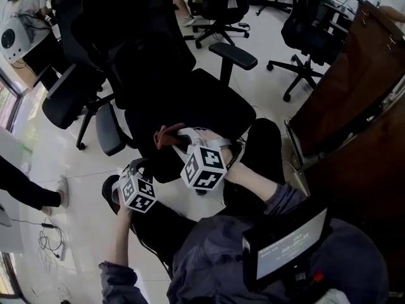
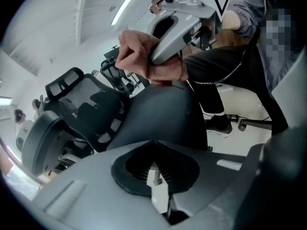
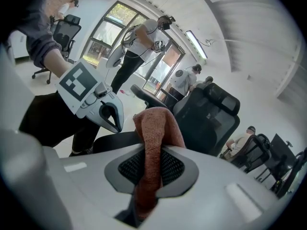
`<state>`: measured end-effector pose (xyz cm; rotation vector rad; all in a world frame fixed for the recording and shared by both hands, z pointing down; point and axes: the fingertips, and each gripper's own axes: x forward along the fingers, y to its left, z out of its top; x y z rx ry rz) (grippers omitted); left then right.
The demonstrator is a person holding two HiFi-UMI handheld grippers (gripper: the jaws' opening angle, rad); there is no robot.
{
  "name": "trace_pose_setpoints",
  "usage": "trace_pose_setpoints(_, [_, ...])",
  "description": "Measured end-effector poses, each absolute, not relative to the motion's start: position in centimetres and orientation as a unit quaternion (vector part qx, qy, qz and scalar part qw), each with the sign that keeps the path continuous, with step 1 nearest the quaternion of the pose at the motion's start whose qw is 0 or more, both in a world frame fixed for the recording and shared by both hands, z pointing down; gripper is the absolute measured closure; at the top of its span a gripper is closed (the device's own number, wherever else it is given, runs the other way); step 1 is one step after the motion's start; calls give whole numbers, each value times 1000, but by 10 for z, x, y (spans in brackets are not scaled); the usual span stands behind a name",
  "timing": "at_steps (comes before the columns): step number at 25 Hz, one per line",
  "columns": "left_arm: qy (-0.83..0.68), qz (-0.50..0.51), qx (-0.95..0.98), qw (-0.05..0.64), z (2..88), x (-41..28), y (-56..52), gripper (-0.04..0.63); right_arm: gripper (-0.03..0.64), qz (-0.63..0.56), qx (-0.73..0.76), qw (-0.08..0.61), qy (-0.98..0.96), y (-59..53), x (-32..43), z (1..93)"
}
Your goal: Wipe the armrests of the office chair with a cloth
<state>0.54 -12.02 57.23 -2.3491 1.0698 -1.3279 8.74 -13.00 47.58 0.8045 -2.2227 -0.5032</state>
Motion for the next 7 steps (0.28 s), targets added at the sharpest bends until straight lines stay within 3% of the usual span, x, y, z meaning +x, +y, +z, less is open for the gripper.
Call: trace_pose_setpoints(7, [398,-413,-813,103,559,-9,-132,578,568,-206,313,368,-851,-132,87,476])
